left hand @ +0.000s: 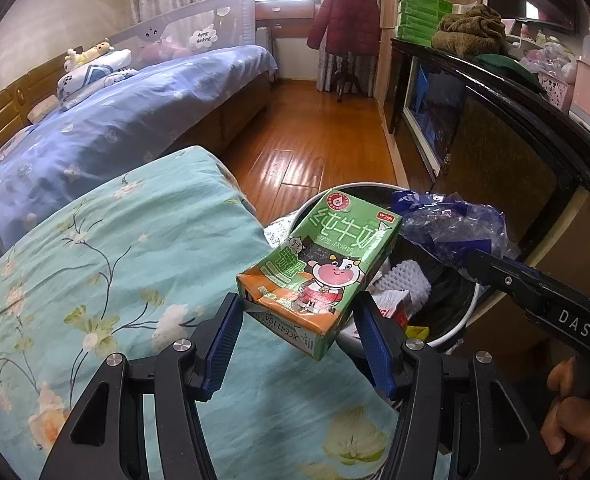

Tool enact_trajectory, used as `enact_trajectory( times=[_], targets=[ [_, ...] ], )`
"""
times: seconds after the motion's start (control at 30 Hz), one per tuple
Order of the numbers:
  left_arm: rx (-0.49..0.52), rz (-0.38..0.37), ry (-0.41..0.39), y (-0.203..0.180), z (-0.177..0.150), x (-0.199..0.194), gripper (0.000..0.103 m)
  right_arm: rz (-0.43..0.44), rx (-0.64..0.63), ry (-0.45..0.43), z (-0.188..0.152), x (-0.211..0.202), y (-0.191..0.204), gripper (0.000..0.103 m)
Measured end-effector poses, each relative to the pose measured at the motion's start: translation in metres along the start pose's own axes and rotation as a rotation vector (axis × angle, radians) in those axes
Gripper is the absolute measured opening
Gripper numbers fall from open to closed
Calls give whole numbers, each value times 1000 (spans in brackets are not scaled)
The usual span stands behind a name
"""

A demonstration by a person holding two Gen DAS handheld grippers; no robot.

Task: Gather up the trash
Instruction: 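Carry the green carton over the bin with left tool while right carries the blue bag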

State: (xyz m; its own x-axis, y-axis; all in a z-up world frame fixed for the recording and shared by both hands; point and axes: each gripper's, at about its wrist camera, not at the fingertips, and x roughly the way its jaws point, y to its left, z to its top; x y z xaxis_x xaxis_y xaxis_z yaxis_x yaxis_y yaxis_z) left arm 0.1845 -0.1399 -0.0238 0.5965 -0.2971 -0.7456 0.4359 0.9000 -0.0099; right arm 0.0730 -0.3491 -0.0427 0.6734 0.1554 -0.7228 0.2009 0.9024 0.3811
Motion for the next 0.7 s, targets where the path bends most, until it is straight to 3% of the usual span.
enact_trajectory(
  times=[0.7],
  targets=[
    [20, 0, 24, -8, 10, 12, 56, -27, 7, 42, 14, 15, -14, 37]
  ],
)
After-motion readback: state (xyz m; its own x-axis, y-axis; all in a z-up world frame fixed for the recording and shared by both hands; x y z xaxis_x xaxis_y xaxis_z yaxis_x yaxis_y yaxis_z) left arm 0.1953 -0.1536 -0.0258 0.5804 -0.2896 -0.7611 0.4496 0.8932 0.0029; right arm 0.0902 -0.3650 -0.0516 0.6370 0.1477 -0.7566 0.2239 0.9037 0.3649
